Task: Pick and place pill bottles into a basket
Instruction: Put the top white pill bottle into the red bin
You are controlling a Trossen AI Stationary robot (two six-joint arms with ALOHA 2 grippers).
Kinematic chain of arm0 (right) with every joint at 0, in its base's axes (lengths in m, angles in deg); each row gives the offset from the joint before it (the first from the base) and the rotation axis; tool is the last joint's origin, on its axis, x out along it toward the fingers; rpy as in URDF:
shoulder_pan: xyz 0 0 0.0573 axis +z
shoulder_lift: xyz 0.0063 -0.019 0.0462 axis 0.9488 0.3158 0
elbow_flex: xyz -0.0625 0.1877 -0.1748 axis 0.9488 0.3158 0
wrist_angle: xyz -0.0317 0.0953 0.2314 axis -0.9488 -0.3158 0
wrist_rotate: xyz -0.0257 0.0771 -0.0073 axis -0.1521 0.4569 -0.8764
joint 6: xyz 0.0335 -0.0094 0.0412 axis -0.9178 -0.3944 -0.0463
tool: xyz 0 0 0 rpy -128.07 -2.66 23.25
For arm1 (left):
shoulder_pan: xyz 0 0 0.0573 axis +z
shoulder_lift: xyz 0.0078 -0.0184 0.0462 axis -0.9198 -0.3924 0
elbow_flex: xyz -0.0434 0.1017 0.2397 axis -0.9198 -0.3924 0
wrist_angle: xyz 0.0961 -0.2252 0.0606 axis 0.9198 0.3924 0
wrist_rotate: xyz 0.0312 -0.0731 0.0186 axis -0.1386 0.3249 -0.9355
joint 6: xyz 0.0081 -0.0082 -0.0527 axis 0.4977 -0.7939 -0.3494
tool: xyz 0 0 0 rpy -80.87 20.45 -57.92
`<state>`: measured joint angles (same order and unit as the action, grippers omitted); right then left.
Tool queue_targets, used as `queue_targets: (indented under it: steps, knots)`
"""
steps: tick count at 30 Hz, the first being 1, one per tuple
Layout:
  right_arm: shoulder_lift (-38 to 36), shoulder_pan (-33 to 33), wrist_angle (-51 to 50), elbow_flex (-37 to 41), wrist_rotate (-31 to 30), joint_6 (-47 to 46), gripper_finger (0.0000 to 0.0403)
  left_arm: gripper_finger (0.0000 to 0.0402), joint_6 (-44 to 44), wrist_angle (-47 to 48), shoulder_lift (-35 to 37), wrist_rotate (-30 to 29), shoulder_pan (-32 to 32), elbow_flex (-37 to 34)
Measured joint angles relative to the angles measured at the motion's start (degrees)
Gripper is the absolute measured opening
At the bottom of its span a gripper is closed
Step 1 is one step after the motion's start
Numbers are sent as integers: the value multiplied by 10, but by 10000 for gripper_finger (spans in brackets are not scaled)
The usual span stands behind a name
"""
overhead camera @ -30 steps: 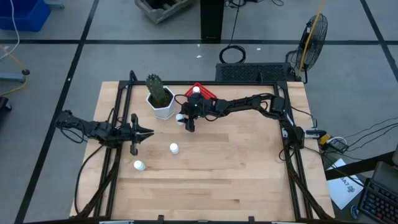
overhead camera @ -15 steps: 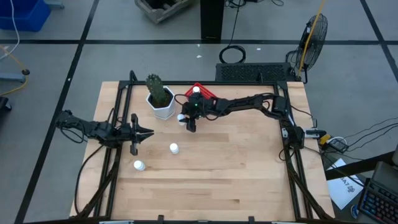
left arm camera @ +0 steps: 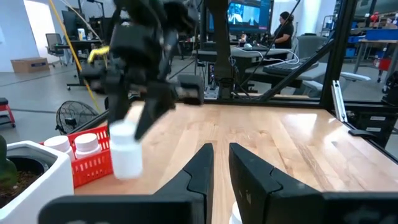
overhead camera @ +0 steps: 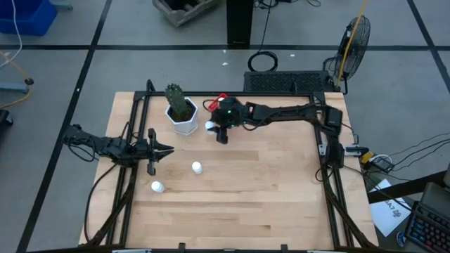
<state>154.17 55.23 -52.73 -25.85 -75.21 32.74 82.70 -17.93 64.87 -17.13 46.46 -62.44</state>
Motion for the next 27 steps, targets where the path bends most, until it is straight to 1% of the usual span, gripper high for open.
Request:
queue_targets:
  steps: [2, 5, 9, 12, 14, 17, 21, 27]
  knots:
    - [-29, -5, -2, 23, -26, 6, 147, 56, 0, 0, 0, 0, 0, 0]
    - [-78, -20, 3, 69, -36, 6, 147, 56, 0, 0, 0, 0, 0, 0]
    - [-154, -49, 61, 146, -63, -4, 147, 56, 0, 0, 0, 0, 0, 0]
    - [-199, -76, 130, 210, -63, -23, 147, 56, 0, 0, 0, 0, 0, 0]
    - [-216, -93, 159, 238, -63, -35, 147, 56, 0, 0, 0, 0, 0, 0]
    - [-221, -114, 168, 254, -56, -47, 147, 56, 0, 0, 0, 0, 0, 0]
    - [-199, -129, 166, 256, -36, -54, 147, 56, 0, 0, 0, 0, 0, 0]
    - [-160, -149, 176, 256, -33, -57, 147, 56, 0, 0, 0, 0, 0, 0]
